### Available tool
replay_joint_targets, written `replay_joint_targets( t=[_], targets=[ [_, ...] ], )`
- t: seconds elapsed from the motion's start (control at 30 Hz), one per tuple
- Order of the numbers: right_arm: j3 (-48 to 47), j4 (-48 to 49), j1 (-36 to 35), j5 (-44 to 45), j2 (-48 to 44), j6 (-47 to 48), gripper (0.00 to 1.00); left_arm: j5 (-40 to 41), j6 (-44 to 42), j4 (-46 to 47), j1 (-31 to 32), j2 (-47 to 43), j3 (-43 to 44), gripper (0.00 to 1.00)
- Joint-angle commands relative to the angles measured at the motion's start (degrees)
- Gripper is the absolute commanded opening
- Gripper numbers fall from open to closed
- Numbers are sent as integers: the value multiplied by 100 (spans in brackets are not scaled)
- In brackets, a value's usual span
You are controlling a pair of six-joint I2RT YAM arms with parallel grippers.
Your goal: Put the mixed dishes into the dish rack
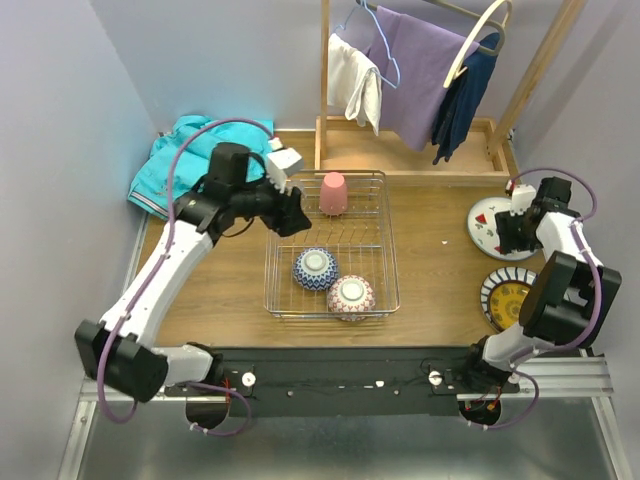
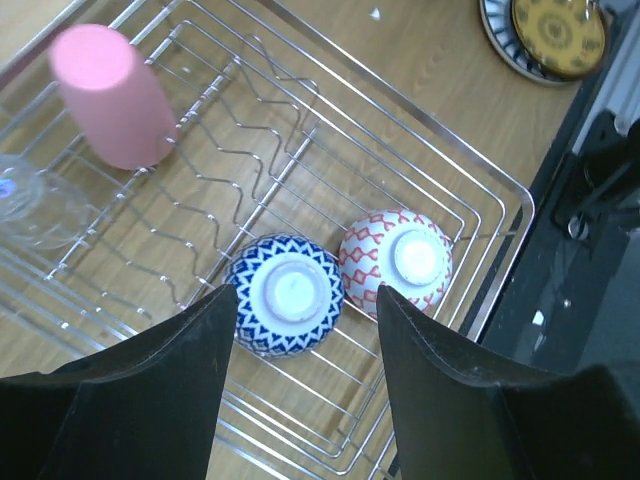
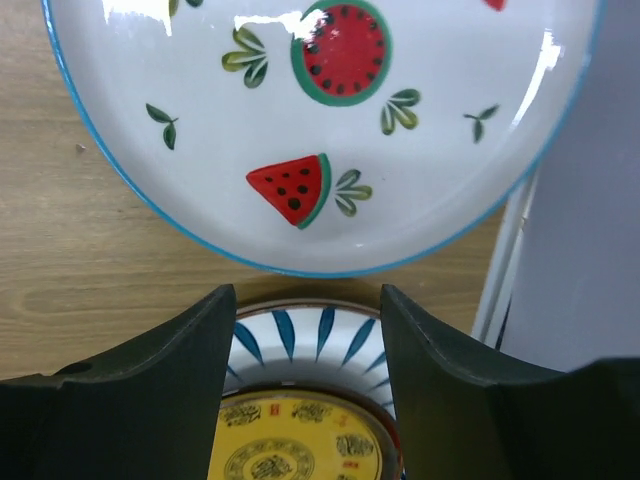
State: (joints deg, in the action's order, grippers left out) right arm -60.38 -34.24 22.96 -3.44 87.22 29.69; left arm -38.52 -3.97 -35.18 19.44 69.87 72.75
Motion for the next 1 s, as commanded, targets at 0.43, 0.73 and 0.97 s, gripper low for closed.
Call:
replay_joint_targets(
  t=[0.43, 0.73, 0.97],
  targets=[
    [-650, 94, 42, -2326, 926, 1028, 66, 1092, -930, -718, 1220, 2496, 2155, 65],
    [-1424, -628, -440, -2381, 1807, 2040, 67, 1338, -702, -534, 1229, 2620, 2182, 65],
    [-1222, -250, -1030, -1572, 2044, 2277, 65, 1576, -781, -472, 1237, 2620, 2208, 65]
  ],
)
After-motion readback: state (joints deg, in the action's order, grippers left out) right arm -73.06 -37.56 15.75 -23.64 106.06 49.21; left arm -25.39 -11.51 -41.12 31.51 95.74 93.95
